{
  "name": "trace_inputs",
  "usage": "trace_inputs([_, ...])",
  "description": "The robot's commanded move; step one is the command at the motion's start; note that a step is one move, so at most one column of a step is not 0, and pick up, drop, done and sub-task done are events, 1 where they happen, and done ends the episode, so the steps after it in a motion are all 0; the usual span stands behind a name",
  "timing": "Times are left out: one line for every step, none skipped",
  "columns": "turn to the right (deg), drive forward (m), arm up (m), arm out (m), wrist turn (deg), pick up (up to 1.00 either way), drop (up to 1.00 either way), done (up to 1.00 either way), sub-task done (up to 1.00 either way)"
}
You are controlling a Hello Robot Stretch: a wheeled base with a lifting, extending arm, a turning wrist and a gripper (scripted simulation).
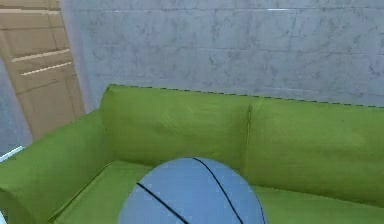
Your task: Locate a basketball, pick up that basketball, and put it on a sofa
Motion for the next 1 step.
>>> trace_inputs([0.0,0.2,0.0,0.0,0.0,0.0,0.0,0.0,0.0])
